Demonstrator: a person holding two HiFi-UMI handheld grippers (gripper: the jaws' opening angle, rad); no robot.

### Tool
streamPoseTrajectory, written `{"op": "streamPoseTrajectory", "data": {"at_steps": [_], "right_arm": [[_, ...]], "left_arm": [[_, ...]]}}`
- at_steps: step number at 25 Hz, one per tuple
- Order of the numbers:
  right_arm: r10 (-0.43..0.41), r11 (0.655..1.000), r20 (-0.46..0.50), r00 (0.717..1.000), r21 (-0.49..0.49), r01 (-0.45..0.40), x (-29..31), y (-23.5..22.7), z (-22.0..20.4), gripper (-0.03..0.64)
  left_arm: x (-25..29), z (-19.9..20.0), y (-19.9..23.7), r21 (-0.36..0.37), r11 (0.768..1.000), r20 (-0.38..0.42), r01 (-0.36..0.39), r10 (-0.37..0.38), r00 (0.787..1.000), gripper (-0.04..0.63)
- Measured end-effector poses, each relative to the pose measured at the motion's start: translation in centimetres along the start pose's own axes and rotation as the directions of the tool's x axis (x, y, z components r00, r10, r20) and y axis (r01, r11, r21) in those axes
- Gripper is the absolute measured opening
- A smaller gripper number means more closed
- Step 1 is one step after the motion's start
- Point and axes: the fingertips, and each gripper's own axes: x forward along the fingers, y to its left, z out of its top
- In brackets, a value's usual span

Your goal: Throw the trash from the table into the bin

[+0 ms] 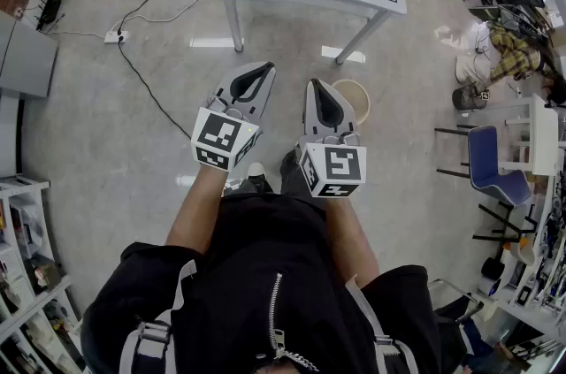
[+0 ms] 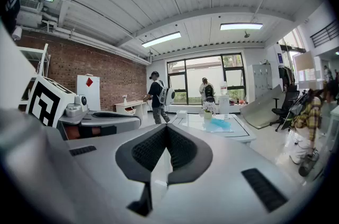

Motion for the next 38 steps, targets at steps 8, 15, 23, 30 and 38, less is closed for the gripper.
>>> {"op": "streamPoseTrajectory", "data": {"at_steps": [8,15,23,30,38], "right_arm": [[0.002,1.0,0.0,1.0,-0.011,-0.002,0.0,0.5,0.3,0.008],[0.035,0.999,0.018,0.999,0.004,-0.035,-0.1,0.8,0.5,0.009],[0.025,1.0,0.027,0.999,0.008,-0.026,0.0,1.2,0.5,0.009],[0.02,1.0,0.018,1.0,0.018,-0.02,-0.3,1.7,0.3,0.009],[0.014,0.999,0.002,1.0,0.03,-0.014,-1.0,1.6,-0.5,0.009]], "left_arm": [[-0.2,0.4,0.2,0.002,1.0,0.006,0.005,-0.005,1.0,0.005],[-0.1,0.2,-0.1,-0.002,1.0,0.001,0.013,-0.013,1.0,0.006],[-0.3,0.0,0.2,-0.007,1.0,0.002,0.015,-0.015,1.0,0.006],[-0.9,0.1,0.0,-0.011,1.0,0.006,0.019,-0.019,1.0,0.005],[-1.1,-0.3,-0.8,-0.015,1.0,0.002,0.028,-0.028,1.0,0.006]]}}
